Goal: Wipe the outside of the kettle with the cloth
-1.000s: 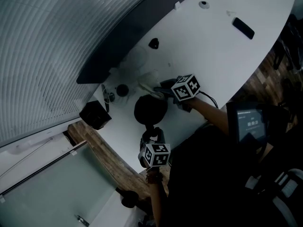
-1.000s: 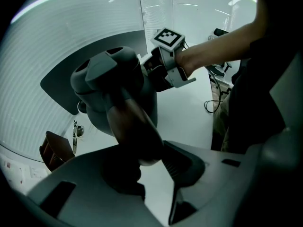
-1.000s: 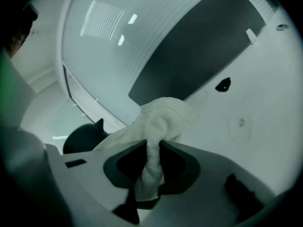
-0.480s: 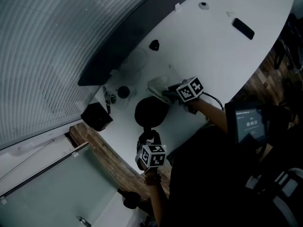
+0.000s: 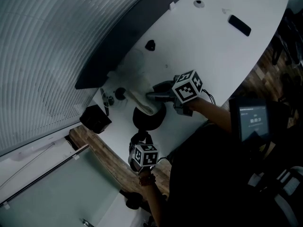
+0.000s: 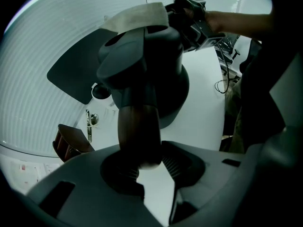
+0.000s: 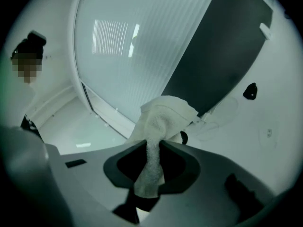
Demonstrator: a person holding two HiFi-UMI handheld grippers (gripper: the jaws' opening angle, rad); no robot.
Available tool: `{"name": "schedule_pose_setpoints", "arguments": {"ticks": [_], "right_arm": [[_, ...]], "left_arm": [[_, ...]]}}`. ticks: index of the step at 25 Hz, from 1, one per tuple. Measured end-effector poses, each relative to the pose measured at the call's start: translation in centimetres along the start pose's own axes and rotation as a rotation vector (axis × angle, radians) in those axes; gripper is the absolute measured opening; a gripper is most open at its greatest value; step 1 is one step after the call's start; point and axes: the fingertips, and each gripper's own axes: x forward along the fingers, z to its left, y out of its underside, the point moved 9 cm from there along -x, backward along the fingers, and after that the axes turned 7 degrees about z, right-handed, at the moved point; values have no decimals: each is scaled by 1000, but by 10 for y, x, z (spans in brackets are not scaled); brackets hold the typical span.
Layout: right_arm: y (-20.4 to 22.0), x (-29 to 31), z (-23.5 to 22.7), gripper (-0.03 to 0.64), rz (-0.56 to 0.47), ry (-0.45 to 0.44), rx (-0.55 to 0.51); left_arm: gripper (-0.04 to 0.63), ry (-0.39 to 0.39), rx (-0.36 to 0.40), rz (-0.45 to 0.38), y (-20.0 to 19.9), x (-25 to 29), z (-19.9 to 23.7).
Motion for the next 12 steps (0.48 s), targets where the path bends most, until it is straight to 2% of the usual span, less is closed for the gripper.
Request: {"name": "schedule_pose_setpoints", "arguments": {"ticks": [2, 7, 12], "right_arm": [[12, 5, -2, 71, 85, 39, -22], [33, 8, -26, 71, 111, 95, 88], [56, 9, -63, 71, 204, 199, 159]], "left_arm": [[127, -4, 2, 11, 0, 1, 1], [129, -12, 13, 31, 2, 4, 8], [132, -24, 59, 48, 0, 5, 14]]}}
